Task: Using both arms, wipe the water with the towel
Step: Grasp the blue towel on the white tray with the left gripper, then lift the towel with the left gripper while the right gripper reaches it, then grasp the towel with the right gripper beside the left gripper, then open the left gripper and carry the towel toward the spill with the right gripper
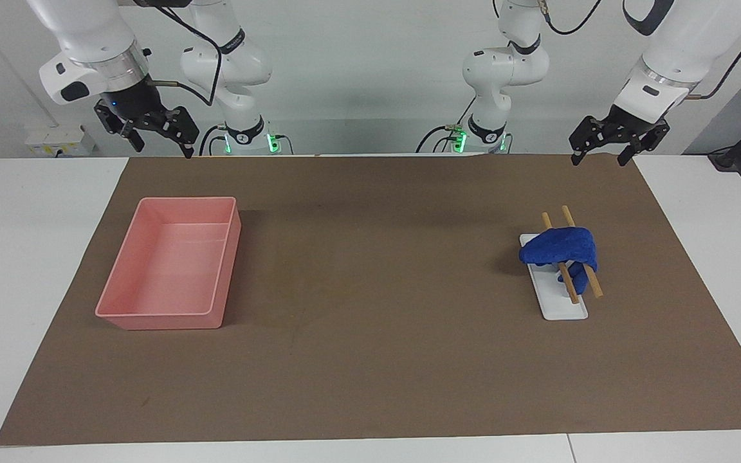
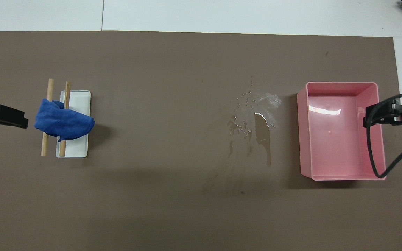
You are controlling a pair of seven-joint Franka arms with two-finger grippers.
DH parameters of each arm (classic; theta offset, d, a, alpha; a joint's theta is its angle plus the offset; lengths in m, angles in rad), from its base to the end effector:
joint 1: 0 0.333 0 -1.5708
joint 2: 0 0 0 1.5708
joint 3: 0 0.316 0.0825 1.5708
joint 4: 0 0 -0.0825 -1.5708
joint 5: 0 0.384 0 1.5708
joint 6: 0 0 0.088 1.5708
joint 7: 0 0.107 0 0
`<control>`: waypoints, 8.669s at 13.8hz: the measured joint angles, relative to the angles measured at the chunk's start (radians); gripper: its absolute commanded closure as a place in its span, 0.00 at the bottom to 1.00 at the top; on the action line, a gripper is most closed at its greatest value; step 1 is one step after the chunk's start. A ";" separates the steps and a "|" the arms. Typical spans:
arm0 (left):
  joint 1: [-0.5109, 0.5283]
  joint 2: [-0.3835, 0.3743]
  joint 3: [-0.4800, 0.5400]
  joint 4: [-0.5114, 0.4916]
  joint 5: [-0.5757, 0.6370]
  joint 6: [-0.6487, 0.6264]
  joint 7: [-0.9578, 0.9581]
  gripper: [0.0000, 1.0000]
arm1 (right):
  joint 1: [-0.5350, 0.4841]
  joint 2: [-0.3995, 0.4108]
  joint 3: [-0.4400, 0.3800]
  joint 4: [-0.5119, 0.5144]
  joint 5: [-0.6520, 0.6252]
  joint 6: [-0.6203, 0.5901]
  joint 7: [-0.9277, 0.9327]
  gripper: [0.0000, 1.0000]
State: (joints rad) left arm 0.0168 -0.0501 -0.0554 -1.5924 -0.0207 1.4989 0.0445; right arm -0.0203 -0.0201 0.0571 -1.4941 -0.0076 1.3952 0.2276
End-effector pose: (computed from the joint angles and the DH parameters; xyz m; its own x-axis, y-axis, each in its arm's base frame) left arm 0.5308 -0.0236 0.6354 0.9955 -0.0843 -0.0426 -0.0835 -0.9963 0.0198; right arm 0.5293 0.0189 0.6562 0.9787 -0.1911 -0.0747 -0.1897 -0.9815 0.0262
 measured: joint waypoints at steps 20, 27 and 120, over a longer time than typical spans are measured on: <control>0.084 0.107 0.009 -0.364 0.000 0.677 -0.053 0.00 | 0.002 -0.041 0.010 0.000 0.000 -0.007 -0.001 0.00; 0.081 0.101 0.004 -0.458 -0.002 0.727 -0.103 0.38 | 0.000 -0.041 0.006 0.000 0.000 -0.020 -0.001 0.00; -0.171 -0.125 -0.121 -0.224 -0.816 0.399 -1.303 0.00 | 0.455 0.052 0.075 -0.210 0.691 0.755 1.451 1.00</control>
State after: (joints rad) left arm -0.1540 -0.1751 -0.1764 -1.8166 -0.8365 1.8982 -1.2582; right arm 0.4349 0.0315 0.1319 -1.7039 0.6830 2.1500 1.6789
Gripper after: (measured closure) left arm 0.789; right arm 0.797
